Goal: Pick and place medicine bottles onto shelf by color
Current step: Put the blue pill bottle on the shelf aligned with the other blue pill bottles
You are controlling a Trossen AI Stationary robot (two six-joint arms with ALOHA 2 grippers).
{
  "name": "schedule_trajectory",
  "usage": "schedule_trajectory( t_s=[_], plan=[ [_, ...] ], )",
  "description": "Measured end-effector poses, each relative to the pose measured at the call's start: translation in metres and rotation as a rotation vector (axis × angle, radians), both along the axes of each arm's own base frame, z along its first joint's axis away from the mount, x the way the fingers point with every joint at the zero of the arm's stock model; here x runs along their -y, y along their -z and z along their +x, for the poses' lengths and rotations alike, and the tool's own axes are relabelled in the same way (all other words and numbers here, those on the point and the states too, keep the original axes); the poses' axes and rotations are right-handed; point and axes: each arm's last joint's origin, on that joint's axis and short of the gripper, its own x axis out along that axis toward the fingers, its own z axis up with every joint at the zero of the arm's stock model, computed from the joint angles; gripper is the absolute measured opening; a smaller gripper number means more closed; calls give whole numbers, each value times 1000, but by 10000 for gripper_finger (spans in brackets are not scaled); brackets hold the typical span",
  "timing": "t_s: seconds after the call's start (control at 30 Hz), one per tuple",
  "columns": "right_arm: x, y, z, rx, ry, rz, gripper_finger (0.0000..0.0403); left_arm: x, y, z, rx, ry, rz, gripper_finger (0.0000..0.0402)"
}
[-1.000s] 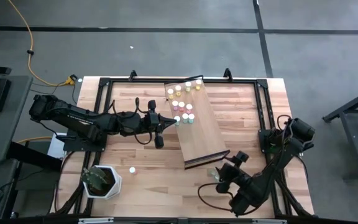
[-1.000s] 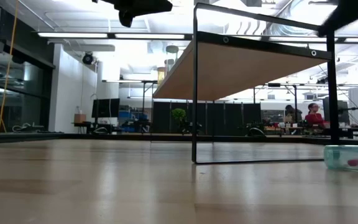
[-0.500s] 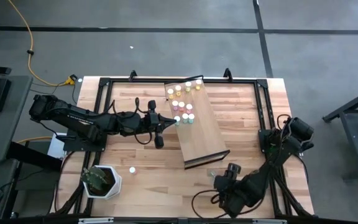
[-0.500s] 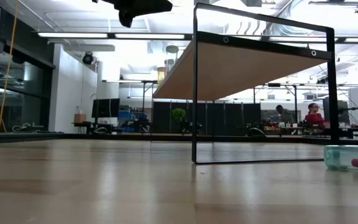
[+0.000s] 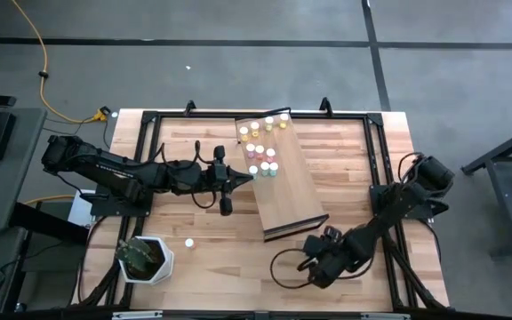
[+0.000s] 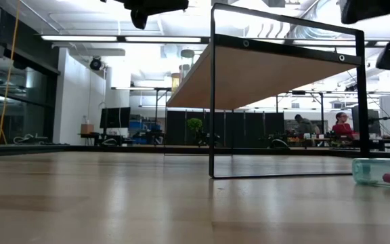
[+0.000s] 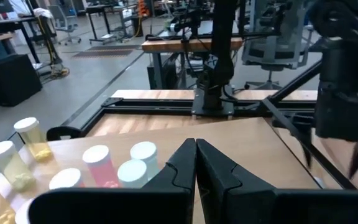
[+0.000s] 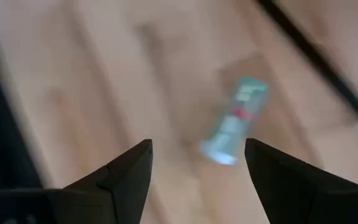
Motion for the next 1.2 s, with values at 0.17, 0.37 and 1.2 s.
schedule_trajectory(
  t_s=[0.17,0.37,1.2],
  plan=[
    [15,13,-15,44,81,116,247,0,0,0,0,0,0,0],
    [22,25,-20,113,156,183,247,0,0,0,0,-1,-1,0],
    [23,50,-14,8,181,180,247,0,0,0,3,-5,-17,0]
  ],
)
